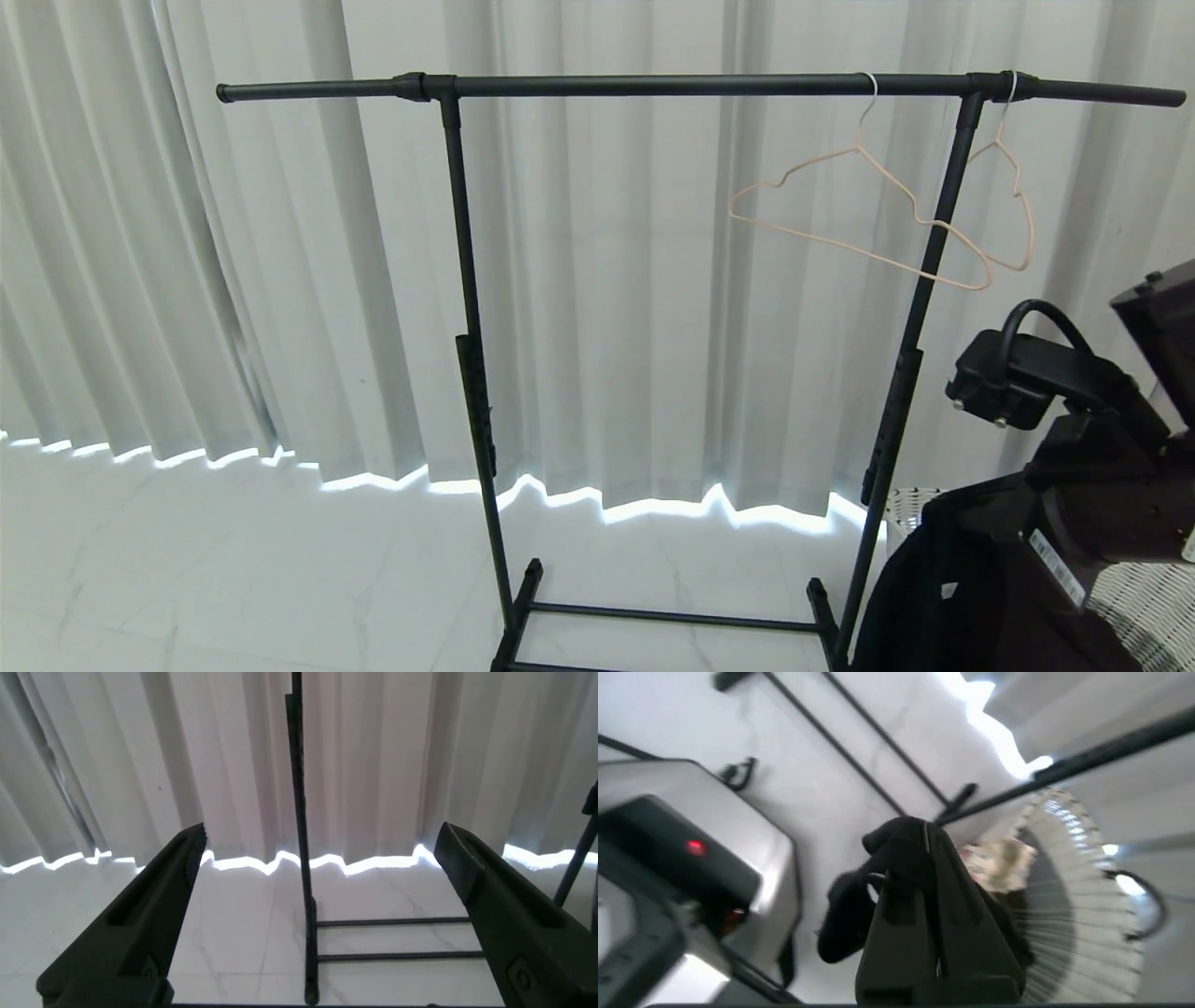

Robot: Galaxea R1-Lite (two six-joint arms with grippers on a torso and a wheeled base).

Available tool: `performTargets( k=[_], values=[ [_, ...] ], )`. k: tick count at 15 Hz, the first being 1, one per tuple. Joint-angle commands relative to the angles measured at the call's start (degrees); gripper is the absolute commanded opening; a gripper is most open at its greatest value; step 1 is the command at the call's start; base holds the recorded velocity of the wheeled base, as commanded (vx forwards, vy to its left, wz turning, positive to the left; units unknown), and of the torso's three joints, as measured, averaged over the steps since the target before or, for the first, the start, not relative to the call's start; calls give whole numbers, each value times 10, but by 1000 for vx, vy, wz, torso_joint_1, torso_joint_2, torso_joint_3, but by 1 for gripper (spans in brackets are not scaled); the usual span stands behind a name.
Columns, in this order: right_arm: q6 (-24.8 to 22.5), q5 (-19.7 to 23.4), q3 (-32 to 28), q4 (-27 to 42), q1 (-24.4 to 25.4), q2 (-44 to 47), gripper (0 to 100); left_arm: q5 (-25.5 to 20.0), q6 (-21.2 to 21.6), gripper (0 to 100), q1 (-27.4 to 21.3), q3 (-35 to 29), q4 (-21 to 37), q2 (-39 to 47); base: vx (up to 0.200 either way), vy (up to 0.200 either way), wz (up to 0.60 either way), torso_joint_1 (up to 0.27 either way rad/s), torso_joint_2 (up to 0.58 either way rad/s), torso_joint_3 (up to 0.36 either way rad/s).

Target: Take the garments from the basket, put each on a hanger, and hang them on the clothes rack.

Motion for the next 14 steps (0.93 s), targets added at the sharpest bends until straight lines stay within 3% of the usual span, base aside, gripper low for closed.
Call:
performTargets(
  k=[1, 4, 5, 7, 8, 10, 12, 14],
  values=[
    [9, 16, -21, -1, 10, 38, 0, 0, -2, 100, 0, 0, 0, 0, 0, 0, 0, 0, 0, 0],
    [9, 37, -43, -14, 18, 62, 0, 0, 3, 100, 0, -3, -7, 0, 0, 0, 0, 0, 0, 0],
    [9, 37, -48, -18, 22, 67, 0, -4, -4, 100, -4, -45, -7, 11, 0, 0, 0, 0, 0, 0],
    [9, 38, -60, -21, 25, 81, 0, -13, -42, 100, -33, -161, -11, 140, 0, 0, 0, 0, 0, 0],
    [9, 38, -64, -22, 27, 85, 0, -15, -46, 100, -42, -196, -11, 186, 0, 0, 0, 0, 0, 0],
    [8, 38, -84, -37, 27, 105, 0, -28, -35, 100, -87, -309, -12, 361, 0, 0, 0, 0, 0, 0],
    [8, 38, -118, -39, 28, 121, 0, -36, -11, 100, -134, -352, -35, 487, 0, 0, 0, 0, 0, 0],
    [9, 38, -154, -39, 39, 144, 0, -69, -17, 100, -184, -356, -78, 584, 0, 0, 0, 0, 0, 0]
  ],
)
